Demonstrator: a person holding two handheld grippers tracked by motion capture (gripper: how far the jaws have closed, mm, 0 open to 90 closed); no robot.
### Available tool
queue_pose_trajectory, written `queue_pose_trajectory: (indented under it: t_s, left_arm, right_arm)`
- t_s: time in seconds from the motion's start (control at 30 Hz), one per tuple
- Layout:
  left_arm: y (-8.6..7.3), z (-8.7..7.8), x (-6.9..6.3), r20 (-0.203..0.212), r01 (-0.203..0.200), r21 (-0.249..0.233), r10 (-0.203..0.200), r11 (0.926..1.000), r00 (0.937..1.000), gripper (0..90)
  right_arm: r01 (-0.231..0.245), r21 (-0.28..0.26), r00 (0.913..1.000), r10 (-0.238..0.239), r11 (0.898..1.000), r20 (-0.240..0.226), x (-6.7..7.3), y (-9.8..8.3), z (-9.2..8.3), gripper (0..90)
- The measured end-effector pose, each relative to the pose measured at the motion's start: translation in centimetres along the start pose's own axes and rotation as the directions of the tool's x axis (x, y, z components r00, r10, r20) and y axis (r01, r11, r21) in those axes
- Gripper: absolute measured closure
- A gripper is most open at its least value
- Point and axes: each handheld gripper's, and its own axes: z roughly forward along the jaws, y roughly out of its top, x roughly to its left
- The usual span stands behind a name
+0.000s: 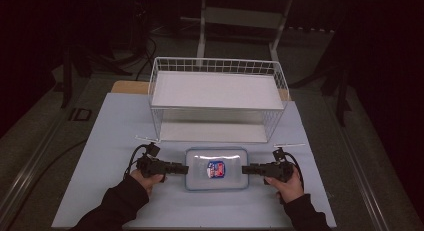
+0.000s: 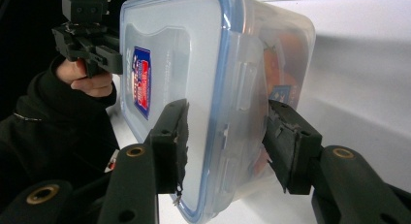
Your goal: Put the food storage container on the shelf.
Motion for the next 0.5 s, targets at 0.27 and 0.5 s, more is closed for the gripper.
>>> queue_pose_trajectory:
  t_s: [0.27, 0.5]
  left_arm:
    - [-0.5, 0.1, -1.1, -0.043, -0.007, -0.019, 0.006, 0.9998, 0.9991, 57.4]
    - [-0.1, 0.1, -1.7, -0.047, -0.037, -0.045, 0.035, 0.9983, 0.9983, 57.4]
  right_arm:
    - [0.010, -0.004, 0.9996, -0.010, 1.000, 0.027, 0.9, -0.4, -0.4, 53.2]
    - [0.040, -0.032, 0.9986, -0.038, 0.999, 0.037, 1.2, -0.1, -1.1, 53.2]
